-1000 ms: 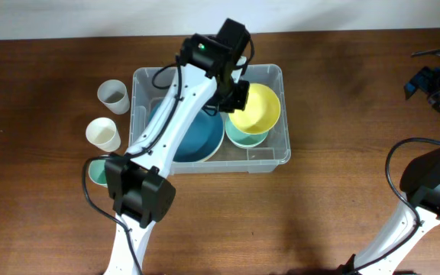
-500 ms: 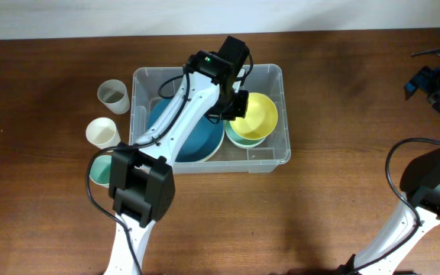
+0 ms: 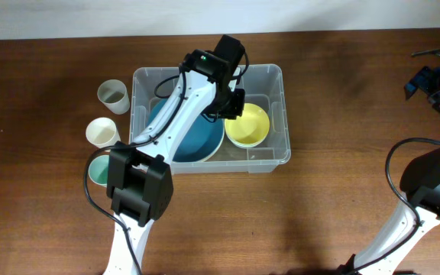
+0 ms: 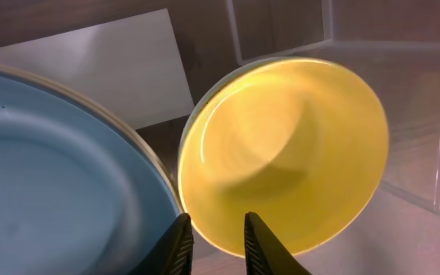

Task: Pack container

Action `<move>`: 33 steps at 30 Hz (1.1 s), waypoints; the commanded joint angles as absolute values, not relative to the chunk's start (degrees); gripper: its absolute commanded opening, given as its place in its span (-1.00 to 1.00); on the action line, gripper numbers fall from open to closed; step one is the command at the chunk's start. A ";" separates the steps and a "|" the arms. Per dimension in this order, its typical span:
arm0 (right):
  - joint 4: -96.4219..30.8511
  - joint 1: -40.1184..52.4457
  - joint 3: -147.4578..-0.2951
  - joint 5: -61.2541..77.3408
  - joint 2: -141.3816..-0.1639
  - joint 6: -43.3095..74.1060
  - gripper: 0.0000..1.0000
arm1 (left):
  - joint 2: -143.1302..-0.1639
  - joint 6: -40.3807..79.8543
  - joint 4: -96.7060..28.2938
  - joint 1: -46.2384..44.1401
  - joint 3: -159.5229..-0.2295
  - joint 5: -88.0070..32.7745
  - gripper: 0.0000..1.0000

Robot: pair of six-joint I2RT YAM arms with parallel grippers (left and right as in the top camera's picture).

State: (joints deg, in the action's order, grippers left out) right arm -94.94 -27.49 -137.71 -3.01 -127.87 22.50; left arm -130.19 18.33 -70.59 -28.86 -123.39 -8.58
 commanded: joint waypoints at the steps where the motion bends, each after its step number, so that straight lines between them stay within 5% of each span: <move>1: -94.91 -27.40 -137.51 -3.68 -126.04 22.94 0.98 | -130.54 18.55 -70.50 -28.58 -122.80 -9.19 -0.41; 4: -94.91 -27.40 -137.51 -3.66 -126.04 22.94 0.98 | -130.47 18.33 -70.19 -28.10 -123.26 -9.21 -0.28; 5: -94.91 -27.40 -137.51 -3.66 -126.04 22.94 0.98 | -130.47 18.11 -70.28 -27.81 -123.90 -9.21 0.01; 7: -94.91 -27.40 -137.51 -3.66 -126.04 22.94 0.98 | -130.47 16.56 -70.94 -26.61 -126.23 -9.23 0.98; 20: -94.91 -27.40 -137.51 -3.66 -126.04 22.94 0.97 | -130.45 17.21 -92.77 -3.79 -160.70 -1.83 0.99; 33: -91.96 -27.40 -137.51 -3.46 -126.04 22.94 0.98 | -130.47 19.27 -96.71 21.52 -154.69 -2.33 0.99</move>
